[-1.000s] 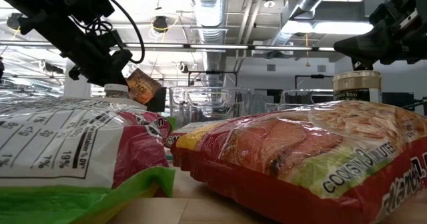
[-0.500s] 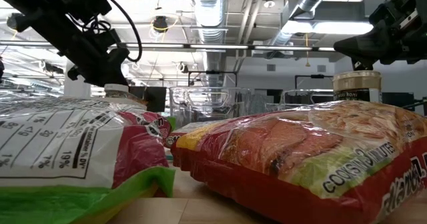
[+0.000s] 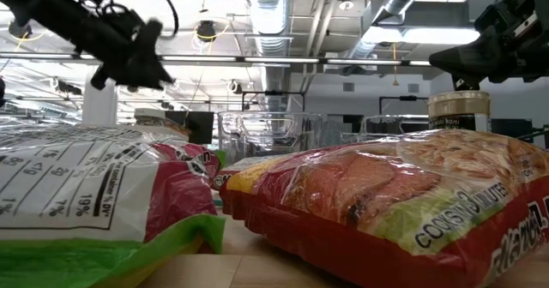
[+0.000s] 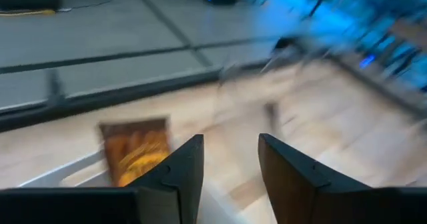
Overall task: Pick & Place Food Item
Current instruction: Put the blue noodle pack into the right transparent bin
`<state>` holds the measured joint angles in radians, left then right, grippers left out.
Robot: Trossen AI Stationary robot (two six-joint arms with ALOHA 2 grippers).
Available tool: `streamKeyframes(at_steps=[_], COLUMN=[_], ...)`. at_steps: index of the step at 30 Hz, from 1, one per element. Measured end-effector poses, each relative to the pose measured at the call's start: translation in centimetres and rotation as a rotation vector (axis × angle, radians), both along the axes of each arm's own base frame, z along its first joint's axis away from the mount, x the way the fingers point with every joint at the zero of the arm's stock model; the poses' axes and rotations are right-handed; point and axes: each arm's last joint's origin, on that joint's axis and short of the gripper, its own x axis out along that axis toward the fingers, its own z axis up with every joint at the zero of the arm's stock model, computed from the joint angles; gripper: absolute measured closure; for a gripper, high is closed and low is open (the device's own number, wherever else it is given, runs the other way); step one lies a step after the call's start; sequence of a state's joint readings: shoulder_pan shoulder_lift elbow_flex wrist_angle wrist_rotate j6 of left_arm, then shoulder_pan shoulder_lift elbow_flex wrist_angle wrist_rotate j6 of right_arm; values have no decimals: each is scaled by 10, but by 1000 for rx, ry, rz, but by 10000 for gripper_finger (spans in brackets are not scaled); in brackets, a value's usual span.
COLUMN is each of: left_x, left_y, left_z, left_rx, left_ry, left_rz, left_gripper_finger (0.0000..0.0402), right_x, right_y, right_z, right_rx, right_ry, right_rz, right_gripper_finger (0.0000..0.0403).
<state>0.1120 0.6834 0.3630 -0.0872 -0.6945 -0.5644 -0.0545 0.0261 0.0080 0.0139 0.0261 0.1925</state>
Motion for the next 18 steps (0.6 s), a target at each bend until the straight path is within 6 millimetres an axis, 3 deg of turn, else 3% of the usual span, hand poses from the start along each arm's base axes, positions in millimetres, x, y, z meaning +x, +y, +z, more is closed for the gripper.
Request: streamKeyframes(at_steps=[5, 11, 18], left_x=[-4, 0, 5], left_y=[-4, -17, -45], left_z=[23, 46, 57], left_rx=[-21, -77, -157], left_ry=[-242, -495, -622], left_rz=[-157, -510, -839], left_gripper_finger=[280, 301, 326], right_x=[0, 0, 0], right_y=[0, 0, 0], right_z=[0, 0, 0], right_rx=[0, 0, 0], right_ry=[0, 0, 0], right_rz=[0, 0, 0], right_gripper_finger=[403, 403, 403])
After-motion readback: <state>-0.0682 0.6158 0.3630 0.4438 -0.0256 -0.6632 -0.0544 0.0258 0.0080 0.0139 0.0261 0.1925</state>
